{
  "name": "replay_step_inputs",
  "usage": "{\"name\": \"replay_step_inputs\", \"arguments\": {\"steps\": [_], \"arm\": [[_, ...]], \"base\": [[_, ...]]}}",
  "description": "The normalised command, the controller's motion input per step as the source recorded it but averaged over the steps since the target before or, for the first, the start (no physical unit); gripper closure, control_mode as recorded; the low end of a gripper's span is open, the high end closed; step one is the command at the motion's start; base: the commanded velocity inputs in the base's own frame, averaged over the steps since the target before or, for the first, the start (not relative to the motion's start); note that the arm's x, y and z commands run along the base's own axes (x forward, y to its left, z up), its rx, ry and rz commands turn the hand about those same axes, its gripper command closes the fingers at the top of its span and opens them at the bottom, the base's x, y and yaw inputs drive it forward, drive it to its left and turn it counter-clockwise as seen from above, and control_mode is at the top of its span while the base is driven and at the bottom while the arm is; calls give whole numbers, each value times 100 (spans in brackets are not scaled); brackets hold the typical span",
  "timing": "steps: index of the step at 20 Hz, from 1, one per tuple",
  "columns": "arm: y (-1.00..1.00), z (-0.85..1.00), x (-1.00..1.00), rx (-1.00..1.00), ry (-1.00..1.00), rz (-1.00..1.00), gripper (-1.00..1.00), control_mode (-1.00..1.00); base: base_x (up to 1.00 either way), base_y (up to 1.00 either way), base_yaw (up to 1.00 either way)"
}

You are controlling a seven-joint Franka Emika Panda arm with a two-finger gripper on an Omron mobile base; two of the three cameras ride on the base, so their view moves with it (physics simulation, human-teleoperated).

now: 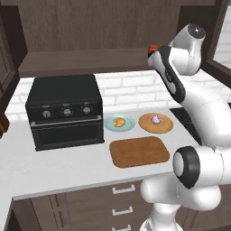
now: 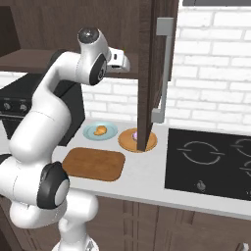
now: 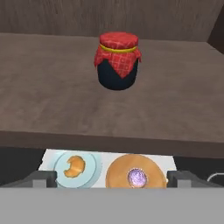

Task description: From the different types of pastries on the counter, select a croissant and place it on the cutting board. Then retrieve a jar of jam from the cabinet and place it alongside the croissant on the cutting board.

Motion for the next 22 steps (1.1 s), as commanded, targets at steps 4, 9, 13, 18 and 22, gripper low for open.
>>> {"name": "replay_step_inputs", "arguments": {"steps": [4,9,13,18,22], "arm": [[-14,32,37,-3,-18,0,-100,-100],[39,29,31,0,-5,-2,-100,-100],[9,27,34,0,0,-1,-100,-100],[-29,59,23,12,7,-6,-100,-100],[-1,0,1,0,0,0,-100,-100]], "base": [[0,0,0],[0,0,0],[0,0,0],[0,0,0],[0,0,0]]}}
